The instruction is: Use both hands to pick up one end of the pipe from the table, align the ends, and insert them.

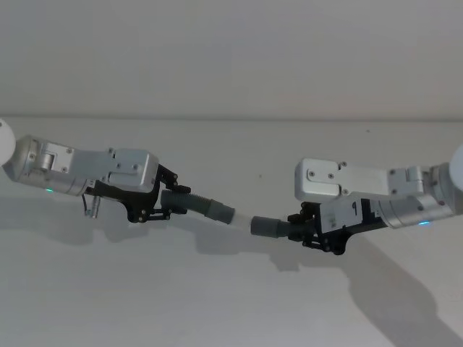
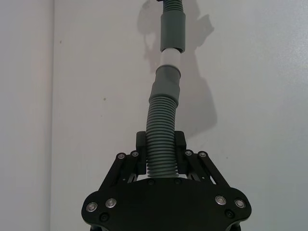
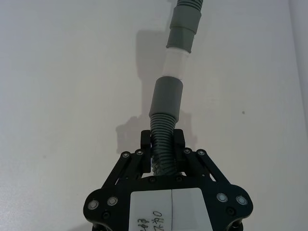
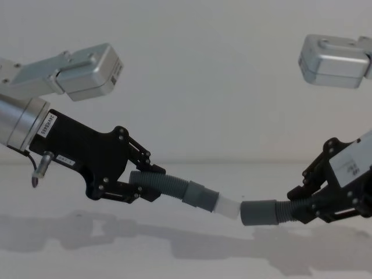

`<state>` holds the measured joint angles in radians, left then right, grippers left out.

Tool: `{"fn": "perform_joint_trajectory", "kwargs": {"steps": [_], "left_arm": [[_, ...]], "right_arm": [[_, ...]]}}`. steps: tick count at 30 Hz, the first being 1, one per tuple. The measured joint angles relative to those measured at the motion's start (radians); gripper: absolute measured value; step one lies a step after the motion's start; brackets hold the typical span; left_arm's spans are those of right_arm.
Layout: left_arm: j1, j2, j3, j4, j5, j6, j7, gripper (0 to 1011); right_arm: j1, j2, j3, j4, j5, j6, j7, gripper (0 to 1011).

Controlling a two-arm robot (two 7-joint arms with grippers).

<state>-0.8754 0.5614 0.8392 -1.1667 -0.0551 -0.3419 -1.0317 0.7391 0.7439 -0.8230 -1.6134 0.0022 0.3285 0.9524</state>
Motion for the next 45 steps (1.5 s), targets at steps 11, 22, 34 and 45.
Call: {"fn": "perform_joint_trajectory", "kwargs": {"steps": [11, 22, 34, 45], "left_arm": [[0.000, 0.000, 0.000, 0.000, 0.000, 0.000, 0.000, 327], [0.000, 0.000, 0.000, 0.000, 0.000, 0.000, 0.000, 327], [0.000, 0.000, 0.000, 0.000, 0.000, 0.000, 0.000, 327], [0.000, 0.000, 0.000, 0.000, 0.000, 0.000, 0.000, 325]], "right_arm": [[0.007, -0.005, -0.010, 0.007, 0.014, -0.001, 0.002, 260], [0.011, -0.004, -0.015, 0.009, 0.025, -0.001, 0.003, 260], [0.007, -0.008, -0.016, 0.016, 0.029, 0.000, -0.007, 260], [-0.003, -0.017, -0.013, 0.022, 0.024, -0.004, -0.021, 260]]}}
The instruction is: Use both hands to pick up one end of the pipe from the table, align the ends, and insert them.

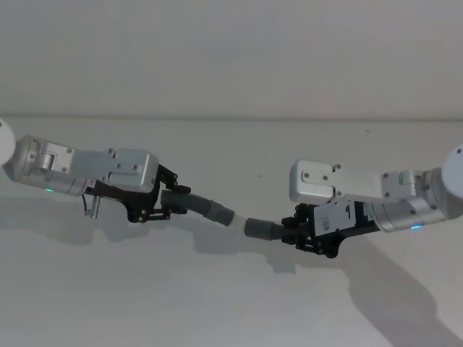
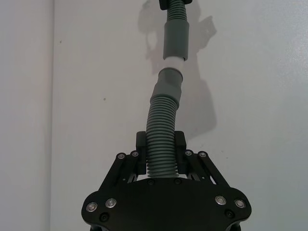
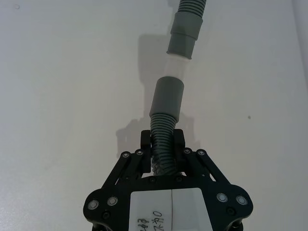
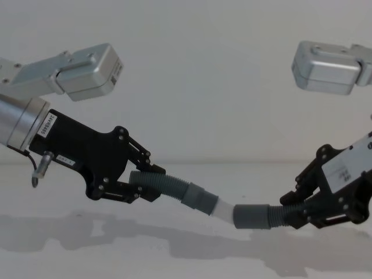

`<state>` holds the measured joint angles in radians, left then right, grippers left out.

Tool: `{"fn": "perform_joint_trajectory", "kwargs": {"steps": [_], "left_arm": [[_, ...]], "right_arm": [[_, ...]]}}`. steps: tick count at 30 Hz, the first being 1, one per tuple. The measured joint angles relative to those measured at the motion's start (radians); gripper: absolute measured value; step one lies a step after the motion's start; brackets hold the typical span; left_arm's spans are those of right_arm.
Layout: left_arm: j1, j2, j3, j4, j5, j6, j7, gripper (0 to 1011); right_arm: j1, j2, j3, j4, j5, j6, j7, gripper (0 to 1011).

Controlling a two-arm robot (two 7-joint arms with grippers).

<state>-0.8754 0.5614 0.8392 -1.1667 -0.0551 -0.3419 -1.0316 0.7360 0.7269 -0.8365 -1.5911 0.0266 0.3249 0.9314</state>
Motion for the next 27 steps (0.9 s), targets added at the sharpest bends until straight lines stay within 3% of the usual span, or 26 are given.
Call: {"fn": "perform_joint_trajectory", "kwargs": {"steps": [27], "left_arm": [[0.000, 0.000, 0.000, 0.000, 0.000, 0.000, 0.000, 327]], "right_arm": [[-0.016, -0.011, 0.039, -0.001, 0.006, -0.004, -0.033, 260]]}}
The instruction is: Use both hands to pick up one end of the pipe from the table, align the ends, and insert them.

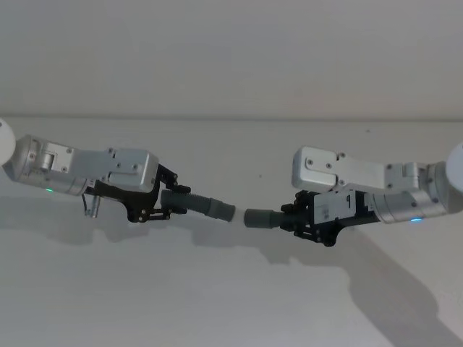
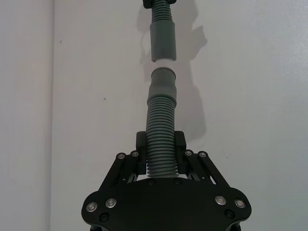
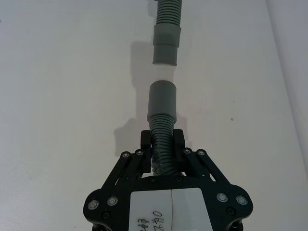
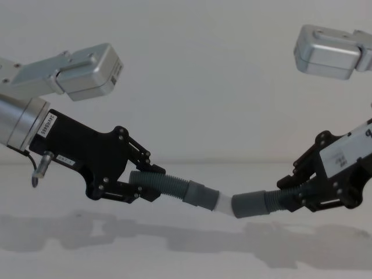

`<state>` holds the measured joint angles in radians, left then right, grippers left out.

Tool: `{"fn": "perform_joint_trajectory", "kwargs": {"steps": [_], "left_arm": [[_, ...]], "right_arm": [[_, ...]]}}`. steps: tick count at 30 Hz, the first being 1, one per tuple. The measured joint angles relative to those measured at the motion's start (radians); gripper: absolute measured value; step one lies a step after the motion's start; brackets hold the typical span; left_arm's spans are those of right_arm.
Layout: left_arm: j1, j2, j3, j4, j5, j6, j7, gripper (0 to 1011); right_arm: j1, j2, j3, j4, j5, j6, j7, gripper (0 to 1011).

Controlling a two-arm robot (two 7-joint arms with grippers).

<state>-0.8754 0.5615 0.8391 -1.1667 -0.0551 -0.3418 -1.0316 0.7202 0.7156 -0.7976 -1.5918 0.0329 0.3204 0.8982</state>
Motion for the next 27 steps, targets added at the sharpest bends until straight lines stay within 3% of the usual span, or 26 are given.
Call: {"fn": "perform_joint_trajectory", "kwargs": {"steps": [27], "left_arm": [[0.000, 0.000, 0.000, 0.000, 0.000, 0.000, 0.000, 327]], "right_arm": [[-0.001, -0.002, 0.005, 0.001, 0.001, 0.002, -0.004, 260]]}}
